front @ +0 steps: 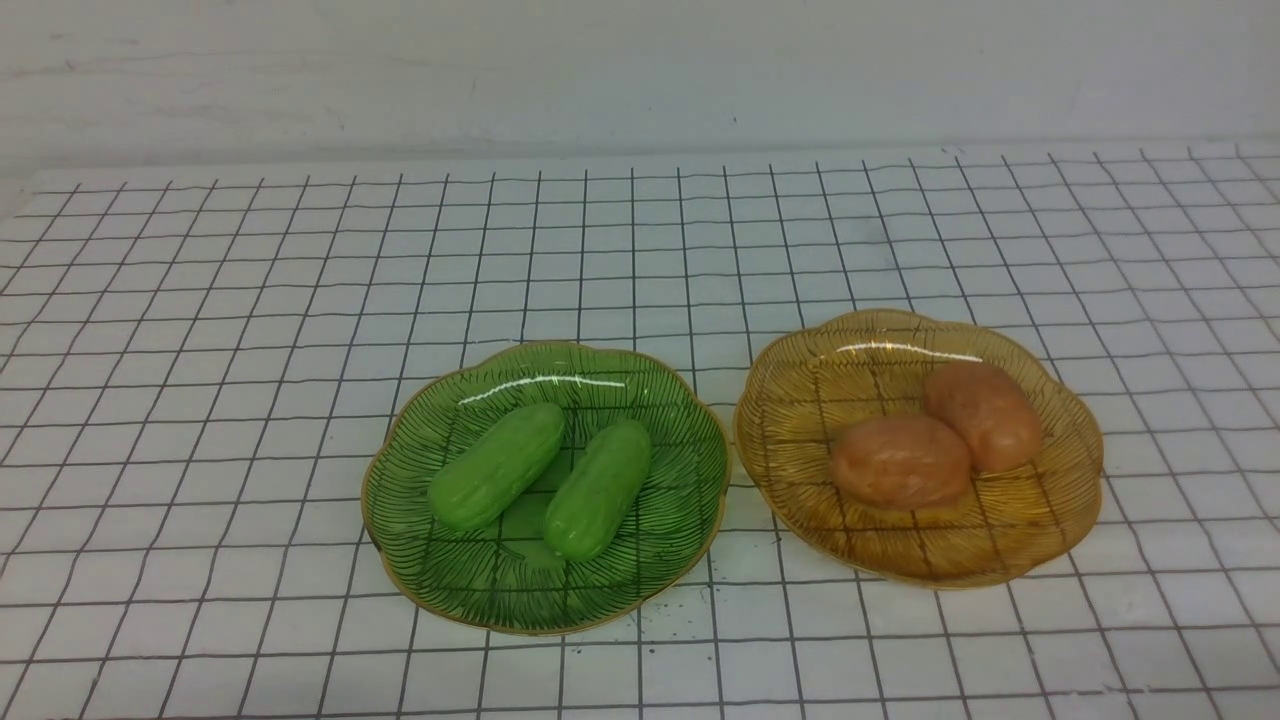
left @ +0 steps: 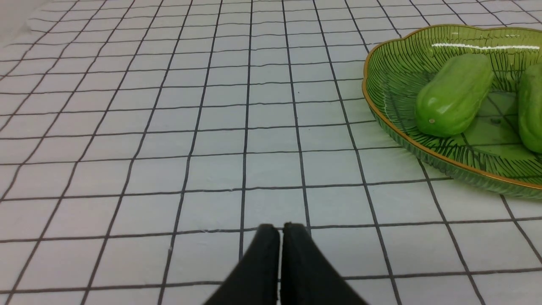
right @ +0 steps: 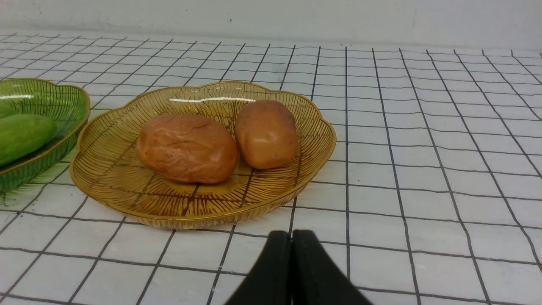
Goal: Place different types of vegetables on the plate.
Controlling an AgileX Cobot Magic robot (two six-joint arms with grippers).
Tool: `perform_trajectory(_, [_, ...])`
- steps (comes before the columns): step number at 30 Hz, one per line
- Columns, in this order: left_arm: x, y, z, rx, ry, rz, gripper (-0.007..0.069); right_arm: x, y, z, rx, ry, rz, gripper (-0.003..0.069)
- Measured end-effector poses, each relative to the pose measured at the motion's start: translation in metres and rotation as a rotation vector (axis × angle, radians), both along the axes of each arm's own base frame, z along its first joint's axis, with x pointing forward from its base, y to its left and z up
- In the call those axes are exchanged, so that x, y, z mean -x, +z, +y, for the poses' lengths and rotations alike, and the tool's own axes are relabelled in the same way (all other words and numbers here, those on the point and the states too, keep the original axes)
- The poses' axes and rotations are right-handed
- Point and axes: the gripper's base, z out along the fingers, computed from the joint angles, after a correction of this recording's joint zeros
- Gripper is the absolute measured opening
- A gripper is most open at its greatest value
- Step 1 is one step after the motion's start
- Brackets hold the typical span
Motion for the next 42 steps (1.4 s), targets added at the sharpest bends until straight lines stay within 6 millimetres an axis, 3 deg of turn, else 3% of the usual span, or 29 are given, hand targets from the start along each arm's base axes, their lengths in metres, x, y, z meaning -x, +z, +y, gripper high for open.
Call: perform_trajectory(42, [0.0000,0.0000,0.0000,0.000,-0.001,0.000,-0.0008,0.0000,0.0000,0.0000,0.018,0.004,-0.002,-0.0014])
